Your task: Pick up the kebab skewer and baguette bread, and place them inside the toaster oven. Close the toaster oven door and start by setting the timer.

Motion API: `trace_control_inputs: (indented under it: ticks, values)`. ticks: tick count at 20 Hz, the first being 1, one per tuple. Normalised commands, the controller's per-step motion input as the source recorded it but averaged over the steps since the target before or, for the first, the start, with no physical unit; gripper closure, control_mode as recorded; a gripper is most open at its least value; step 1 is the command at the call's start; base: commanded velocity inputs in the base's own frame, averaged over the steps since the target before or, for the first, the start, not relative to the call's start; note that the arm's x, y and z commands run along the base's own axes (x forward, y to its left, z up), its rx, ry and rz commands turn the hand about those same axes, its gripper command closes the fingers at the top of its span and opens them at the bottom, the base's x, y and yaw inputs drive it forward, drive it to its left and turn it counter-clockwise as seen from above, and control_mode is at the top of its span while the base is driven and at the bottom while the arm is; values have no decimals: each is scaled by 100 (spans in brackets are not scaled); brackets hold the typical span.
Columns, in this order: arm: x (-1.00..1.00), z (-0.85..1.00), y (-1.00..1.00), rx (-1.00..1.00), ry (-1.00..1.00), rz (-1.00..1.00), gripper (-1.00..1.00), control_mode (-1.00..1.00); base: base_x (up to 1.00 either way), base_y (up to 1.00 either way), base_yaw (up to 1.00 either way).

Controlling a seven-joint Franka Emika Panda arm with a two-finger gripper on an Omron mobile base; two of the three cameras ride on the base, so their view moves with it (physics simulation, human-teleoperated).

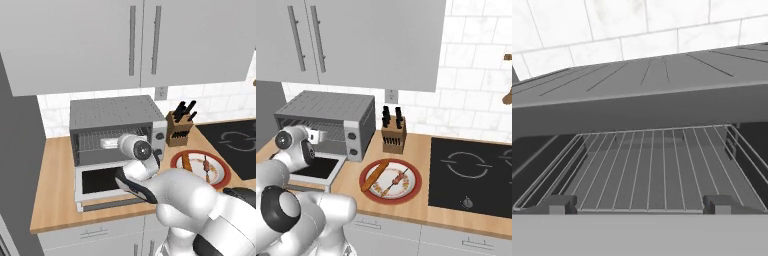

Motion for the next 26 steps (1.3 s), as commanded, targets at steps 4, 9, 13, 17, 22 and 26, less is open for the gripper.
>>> trace_control_inputs:
  ticks: [4,9,13,17,22,26]
  values:
    - [16,-7,4,0,0,0,-100,-100,0,0,0]
    - [7,-14,7,0,0,0,-100,-100,0,0,0]
    - [3,-15,11,0,0,0,-100,-100,0,0,0]
    - [14,0,5,0,7,0,-100,-100,0,0,0]
    - [29,0,0,0,3,0,-100,-100,0,0,0]
    - [31,0,0,0,1,0,-100,-100,0,0,0]
